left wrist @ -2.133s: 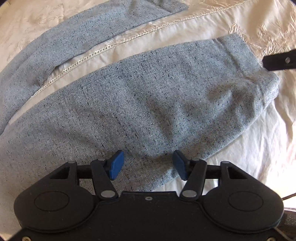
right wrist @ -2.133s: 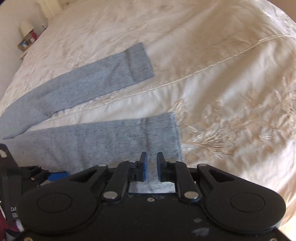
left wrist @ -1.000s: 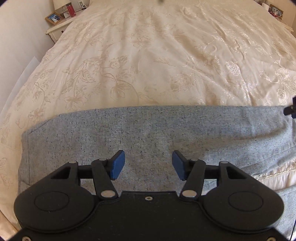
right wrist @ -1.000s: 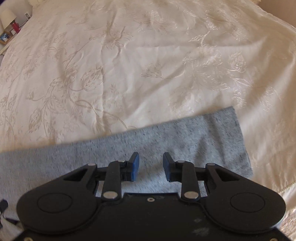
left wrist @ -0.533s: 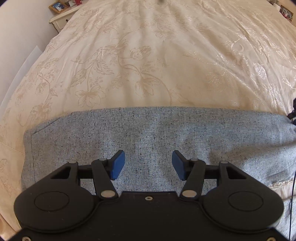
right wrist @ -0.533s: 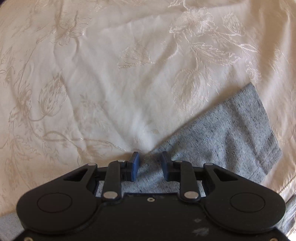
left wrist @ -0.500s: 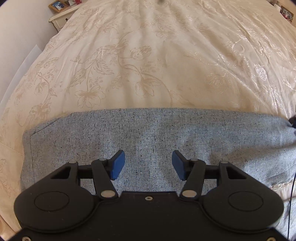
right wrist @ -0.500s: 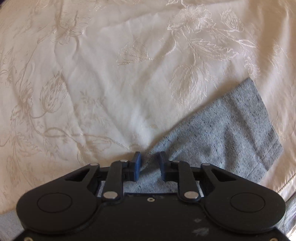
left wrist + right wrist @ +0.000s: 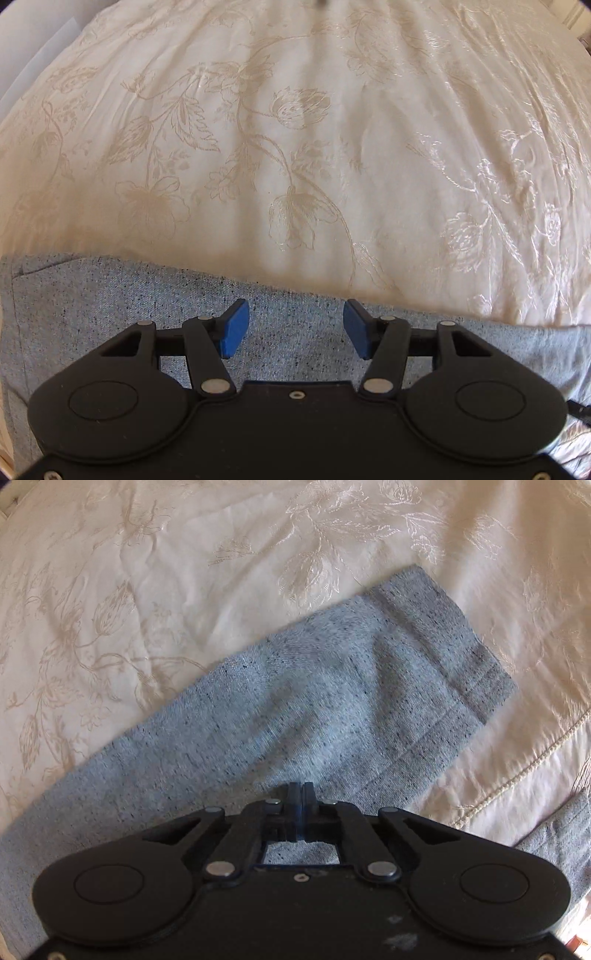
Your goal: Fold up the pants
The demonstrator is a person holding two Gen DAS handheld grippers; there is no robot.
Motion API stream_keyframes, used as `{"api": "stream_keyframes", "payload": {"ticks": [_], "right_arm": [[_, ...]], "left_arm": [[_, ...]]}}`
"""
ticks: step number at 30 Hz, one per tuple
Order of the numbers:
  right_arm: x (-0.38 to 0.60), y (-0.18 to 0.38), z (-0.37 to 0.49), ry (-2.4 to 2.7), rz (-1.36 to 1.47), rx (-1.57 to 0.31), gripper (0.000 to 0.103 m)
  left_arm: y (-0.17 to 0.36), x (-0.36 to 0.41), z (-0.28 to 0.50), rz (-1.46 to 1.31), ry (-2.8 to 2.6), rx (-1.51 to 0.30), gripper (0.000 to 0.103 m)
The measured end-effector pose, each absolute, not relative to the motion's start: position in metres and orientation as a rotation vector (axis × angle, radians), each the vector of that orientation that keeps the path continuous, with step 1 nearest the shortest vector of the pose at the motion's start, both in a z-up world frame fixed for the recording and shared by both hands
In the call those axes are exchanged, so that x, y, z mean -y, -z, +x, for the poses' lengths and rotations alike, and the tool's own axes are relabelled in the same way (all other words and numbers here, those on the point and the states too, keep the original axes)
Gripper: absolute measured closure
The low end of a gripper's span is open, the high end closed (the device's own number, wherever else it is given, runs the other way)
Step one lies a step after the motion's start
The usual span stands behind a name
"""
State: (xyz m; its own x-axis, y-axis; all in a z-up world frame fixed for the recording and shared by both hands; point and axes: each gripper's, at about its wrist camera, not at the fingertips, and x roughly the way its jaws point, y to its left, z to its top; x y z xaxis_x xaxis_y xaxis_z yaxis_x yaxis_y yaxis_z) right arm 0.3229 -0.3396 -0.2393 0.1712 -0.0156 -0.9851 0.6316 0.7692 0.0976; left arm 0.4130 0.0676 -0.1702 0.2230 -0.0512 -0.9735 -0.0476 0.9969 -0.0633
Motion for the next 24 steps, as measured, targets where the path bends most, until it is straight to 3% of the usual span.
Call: {"api": "stream_keyframes", "payload": {"ticks": [5, 9, 19, 21, 24], "right_arm": [[0.349, 0.23, 0.32, 0.446, 0.62, -1.276, 0.092], [0.362, 0.224, 0.349, 0.43, 0.707, -1.232, 0.072], [0.358, 0.26, 0.438, 0.581, 0.733, -1.336, 0.067], [0.351, 0.267, 0.445, 0.612, 0.676, -1.375, 0.073], [0.342, 0.262, 0.439, 0.627, 0.595, -1.392, 0.1]], "left_arm": [[0.179, -0.074, 0.434, -0.164, -0.042, -1.39, 0.042], [0.184, -0.07, 0.439, -0.118, -0.062, -1.413, 0.042], [0.172, -0.062, 0.438, -0.065, -0.063, -1.397, 0.042], [0.172, -0.062, 0.436, -0.052, -0.061, -1.395, 0.042], [0.174, -0.063, 0.438, -0.062, -0.065, -1.407, 0.042]]}}
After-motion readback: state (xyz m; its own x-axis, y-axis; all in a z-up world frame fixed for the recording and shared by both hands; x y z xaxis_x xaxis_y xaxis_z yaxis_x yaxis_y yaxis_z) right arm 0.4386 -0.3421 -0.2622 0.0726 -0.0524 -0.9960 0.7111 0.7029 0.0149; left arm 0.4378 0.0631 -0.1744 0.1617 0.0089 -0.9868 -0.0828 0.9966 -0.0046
